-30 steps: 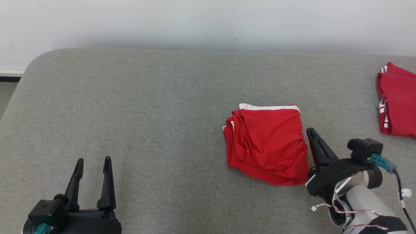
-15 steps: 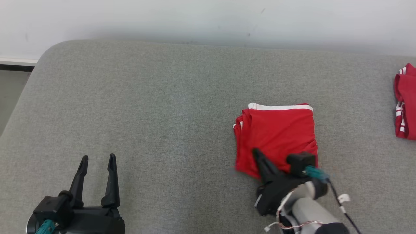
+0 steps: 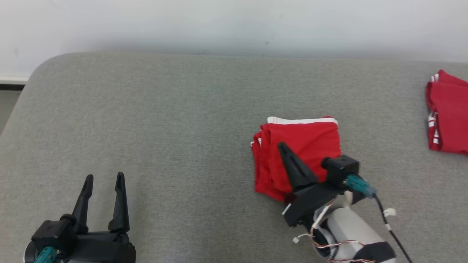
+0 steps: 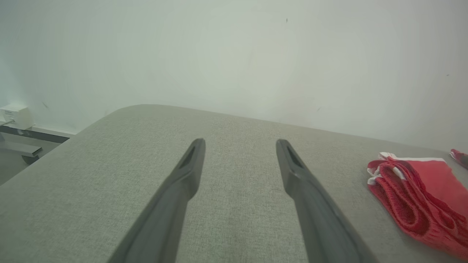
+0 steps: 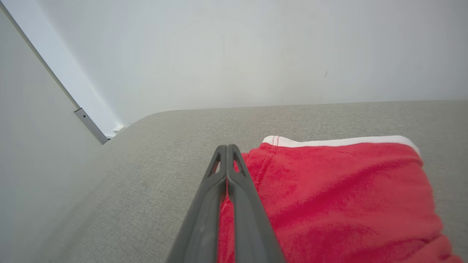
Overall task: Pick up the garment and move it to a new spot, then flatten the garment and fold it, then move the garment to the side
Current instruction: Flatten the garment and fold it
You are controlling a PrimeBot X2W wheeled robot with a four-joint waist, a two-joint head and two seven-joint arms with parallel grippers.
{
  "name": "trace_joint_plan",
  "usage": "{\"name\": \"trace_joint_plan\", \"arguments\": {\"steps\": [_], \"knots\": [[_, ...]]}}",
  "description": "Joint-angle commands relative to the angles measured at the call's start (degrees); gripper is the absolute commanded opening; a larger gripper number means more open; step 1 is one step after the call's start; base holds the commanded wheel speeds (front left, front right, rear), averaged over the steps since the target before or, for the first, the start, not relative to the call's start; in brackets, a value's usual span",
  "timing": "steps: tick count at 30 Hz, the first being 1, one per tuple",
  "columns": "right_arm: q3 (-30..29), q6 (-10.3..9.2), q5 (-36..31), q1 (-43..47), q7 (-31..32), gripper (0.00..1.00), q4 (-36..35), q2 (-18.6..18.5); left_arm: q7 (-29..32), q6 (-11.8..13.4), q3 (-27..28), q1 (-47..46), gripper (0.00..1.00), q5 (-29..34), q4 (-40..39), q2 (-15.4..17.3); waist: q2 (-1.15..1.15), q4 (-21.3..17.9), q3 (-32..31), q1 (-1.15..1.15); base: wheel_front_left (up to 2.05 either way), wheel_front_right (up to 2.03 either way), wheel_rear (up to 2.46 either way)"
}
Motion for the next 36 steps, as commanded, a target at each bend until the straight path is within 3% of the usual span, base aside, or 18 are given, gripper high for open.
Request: {"name": "trace_joint_plan", "arguments": {"steps": [1, 12, 13, 17, 36], "knots": [[-2.2, 0.02, -1.8, 1.7, -0.2, 0.00, -2.3, -1.1, 0.0, 0.1, 0.1, 0.0, 1.00, 0.8, -0.1, 0.4, 0.00, -2.1, -1.0, 0.00, 0.00, 0.00, 0.00], [-14.1, 0.02, -8.1, 11.6, -0.1, 0.00, -14.6, -5.0, 0.0, 0.1, 0.3, 1.3, 1.00, 2.7, -0.4, 1.1, 0.00, -6.3, -3.4, 0.00, 0.00, 0.00, 0.00], [-15.0, 0.02, -8.5, 12.7, -0.1, 0.08, -15.4, -5.3, 0.0, 0.1, 0.2, 1.4, 1.00, 2.8, -0.4, 1.2, 0.00, -6.5, -3.7, 0.00, 0.00, 0.00, 0.00], [-18.6, 0.02, -9.0, 17.4, -0.1, 1.00, -18.9, -4.8, 0.0, 0.1, 0.3, 2.5, 1.00, 3.4, -0.4, 1.2, 0.00, -6.9, -4.8, 0.00, 0.00, 0.00, 0.00], [-22.8, 0.02, -13.0, 29.8, -0.1, 1.00, -26.4, -2.7, 0.0, 0.1, 0.6, 9.6, 1.00, 5.7, -3.1, 1.4, 0.00, -6.0, -8.4, 0.00, 0.00, 0.00, 0.00]]}}
